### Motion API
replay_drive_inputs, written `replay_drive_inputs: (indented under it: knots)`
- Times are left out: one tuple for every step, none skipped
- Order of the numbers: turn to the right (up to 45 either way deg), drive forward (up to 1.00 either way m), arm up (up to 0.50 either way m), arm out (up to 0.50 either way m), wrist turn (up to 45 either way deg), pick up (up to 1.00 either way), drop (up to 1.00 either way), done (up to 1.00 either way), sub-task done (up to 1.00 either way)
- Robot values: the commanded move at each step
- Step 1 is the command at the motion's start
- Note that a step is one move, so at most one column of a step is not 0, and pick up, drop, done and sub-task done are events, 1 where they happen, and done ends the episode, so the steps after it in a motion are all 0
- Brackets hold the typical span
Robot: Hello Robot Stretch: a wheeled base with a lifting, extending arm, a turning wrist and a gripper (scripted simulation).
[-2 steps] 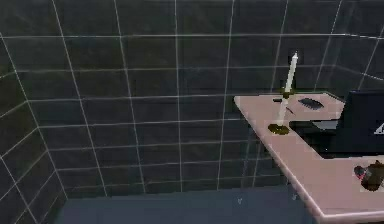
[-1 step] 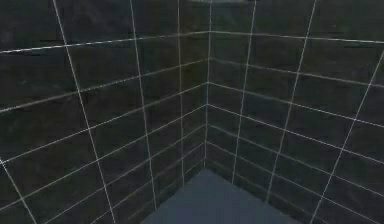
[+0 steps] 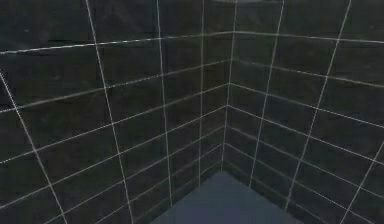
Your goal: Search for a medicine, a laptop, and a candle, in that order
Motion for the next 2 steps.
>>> replay_drive_inputs:
  knots:
    - [0.0,0.05,0.00,0.00,0.0,0.00,0.00,0.00,0.00]
    - [45.0,0.00,0.00,0.00,0.0,0.00,0.00,0.00,0.00]
